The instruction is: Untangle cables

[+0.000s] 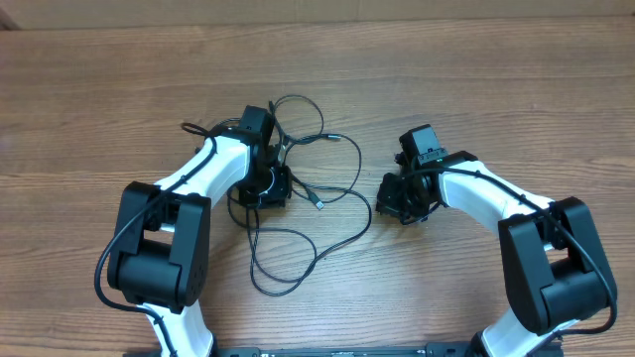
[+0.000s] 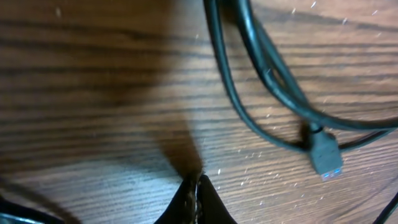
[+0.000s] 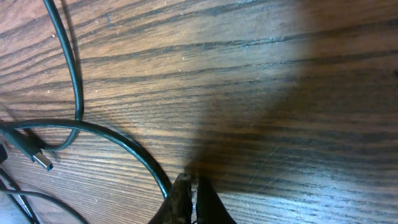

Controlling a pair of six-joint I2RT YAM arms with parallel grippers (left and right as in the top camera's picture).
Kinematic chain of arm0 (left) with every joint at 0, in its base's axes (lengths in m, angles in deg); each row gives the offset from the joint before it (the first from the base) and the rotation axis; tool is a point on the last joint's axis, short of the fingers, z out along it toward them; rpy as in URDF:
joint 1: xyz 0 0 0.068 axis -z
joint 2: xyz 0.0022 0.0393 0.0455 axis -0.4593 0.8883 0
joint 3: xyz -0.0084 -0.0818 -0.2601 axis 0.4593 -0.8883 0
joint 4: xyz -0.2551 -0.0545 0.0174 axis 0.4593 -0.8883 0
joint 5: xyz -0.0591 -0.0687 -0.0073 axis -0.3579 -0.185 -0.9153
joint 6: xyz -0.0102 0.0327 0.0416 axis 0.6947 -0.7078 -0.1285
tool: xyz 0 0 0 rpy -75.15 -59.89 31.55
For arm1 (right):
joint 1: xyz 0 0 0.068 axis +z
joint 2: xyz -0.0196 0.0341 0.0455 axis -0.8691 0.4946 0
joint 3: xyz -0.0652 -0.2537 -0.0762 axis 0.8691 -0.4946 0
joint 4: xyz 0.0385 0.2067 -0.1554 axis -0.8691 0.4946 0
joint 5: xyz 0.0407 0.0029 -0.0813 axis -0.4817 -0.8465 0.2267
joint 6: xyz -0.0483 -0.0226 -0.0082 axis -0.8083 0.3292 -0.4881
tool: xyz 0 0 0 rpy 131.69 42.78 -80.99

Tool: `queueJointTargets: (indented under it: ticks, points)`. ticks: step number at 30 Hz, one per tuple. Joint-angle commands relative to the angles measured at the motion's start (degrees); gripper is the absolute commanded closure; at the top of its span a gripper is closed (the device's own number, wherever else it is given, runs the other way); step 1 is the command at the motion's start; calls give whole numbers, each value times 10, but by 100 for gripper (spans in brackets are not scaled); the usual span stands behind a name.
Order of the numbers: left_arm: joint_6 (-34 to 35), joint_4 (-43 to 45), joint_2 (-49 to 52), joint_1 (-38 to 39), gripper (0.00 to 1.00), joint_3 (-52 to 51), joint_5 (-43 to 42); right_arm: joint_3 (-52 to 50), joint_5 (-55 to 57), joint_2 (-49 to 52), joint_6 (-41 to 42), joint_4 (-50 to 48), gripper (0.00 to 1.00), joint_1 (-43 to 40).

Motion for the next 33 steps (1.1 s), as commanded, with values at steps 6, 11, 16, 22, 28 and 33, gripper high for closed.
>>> queueJointTargets:
  ticks: [6, 11, 16, 22, 28, 33]
  points:
    - [-4, -16, 7, 24, 94, 3, 2, -4, 23, 3, 0, 0, 96, 1]
    - [-16, -29, 7, 26, 74, 3, 2, -4, 23, 3, 0, 0, 96, 1]
    - [-12, -38, 2, 19, 96, 6, 2, -4, 23, 3, 0, 0, 96, 1]
    - [39, -50, -27, 15, 96, 10, 2, -4, 23, 3, 0, 0, 96, 1]
    - [99, -97, -36, 15, 96, 10, 54, -4, 25, 3, 0, 0, 96, 1]
    - [204, -125, -36, 15, 84, 9, 135, -4, 25, 3, 0, -1, 95, 1]
